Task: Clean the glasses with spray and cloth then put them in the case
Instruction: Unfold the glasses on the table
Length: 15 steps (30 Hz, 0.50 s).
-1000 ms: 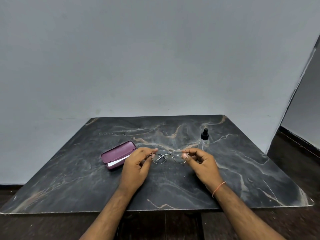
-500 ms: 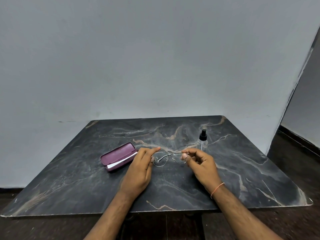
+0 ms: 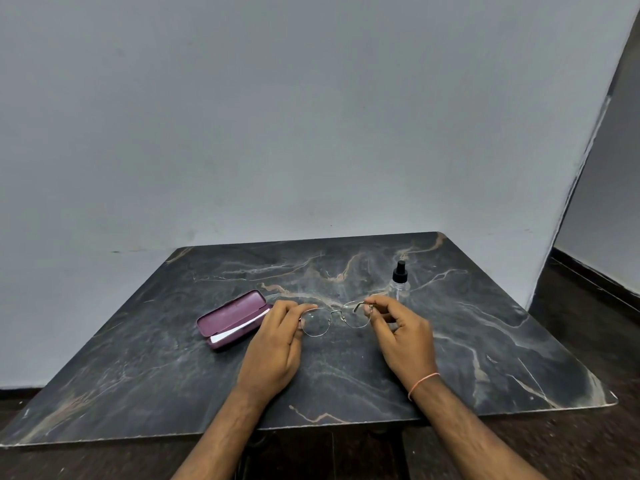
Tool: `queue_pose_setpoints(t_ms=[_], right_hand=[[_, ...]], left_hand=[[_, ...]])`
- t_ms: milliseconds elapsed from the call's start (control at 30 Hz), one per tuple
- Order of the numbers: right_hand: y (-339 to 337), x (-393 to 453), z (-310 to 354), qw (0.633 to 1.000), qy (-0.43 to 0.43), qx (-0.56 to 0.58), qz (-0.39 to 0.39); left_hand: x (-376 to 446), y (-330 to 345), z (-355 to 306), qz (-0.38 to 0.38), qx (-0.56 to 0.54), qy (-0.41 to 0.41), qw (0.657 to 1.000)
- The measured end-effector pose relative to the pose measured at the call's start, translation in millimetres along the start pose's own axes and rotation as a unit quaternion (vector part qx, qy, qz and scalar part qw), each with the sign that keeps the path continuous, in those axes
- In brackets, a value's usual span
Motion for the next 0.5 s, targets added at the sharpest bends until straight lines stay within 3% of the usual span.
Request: queue_pose_setpoints(t_ms=[500], right_hand=[[-5.1,0.0,5.0,0.999,0.022,-0.046,-0.009]], left_hand=[[-0.7,0.9,-8.5,-0.005,-0.007,0.044,0.999]])
Point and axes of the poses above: each hand's wrist, its own x-axis towards the middle knuckle, its own y-axis out of the palm, z = x × y, the point moved 4 cm from there along x, towards the middle knuckle, and after that the axes turned 11 degrees about -x, right-handed, at the moved point
